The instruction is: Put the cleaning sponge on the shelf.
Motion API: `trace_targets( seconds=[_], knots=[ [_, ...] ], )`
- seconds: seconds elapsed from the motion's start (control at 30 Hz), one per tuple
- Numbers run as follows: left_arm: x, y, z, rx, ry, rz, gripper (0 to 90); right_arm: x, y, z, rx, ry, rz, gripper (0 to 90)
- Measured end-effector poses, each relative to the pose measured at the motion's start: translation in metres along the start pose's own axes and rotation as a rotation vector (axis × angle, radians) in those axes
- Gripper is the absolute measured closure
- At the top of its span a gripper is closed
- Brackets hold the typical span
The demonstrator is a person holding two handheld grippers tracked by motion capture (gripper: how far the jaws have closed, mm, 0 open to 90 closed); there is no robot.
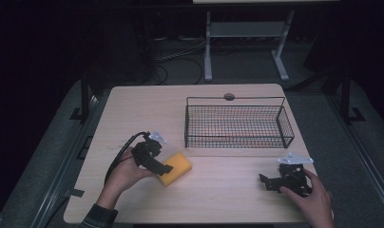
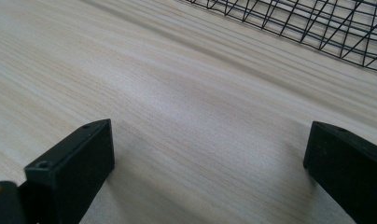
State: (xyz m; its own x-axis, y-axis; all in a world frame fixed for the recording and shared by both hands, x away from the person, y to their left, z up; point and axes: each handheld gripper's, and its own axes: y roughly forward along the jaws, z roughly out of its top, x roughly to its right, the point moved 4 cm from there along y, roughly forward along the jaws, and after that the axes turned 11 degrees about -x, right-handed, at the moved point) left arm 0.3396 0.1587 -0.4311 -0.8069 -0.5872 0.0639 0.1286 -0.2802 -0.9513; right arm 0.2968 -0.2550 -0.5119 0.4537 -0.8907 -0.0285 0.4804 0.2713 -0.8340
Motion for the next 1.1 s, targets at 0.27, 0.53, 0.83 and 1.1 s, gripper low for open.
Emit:
trace_targets(
  seconds=[0.27,0.53,0.83,1.1],
  knots=[
    [0.002,0.015,0.010,-0.071,0.005,-0.008,5.6,0.000,0.000,0.000,0.000,0.000,0.000,1.2],
    [0.009,0.033,0.025,-0.129,0.050,-0.012,5.6,0.000,0.000,0.000,0.000,0.000,0.000,1.2],
    [0.014,0.052,0.031,-0.183,0.071,0.007,5.7,0.000,0.000,0.000,0.000,0.000,0.000,1.2],
    [0.016,0.062,0.031,-0.204,0.089,0.020,7.5,0.000,0.000,0.000,0.000,0.000,0.000,1.2]
  ],
)
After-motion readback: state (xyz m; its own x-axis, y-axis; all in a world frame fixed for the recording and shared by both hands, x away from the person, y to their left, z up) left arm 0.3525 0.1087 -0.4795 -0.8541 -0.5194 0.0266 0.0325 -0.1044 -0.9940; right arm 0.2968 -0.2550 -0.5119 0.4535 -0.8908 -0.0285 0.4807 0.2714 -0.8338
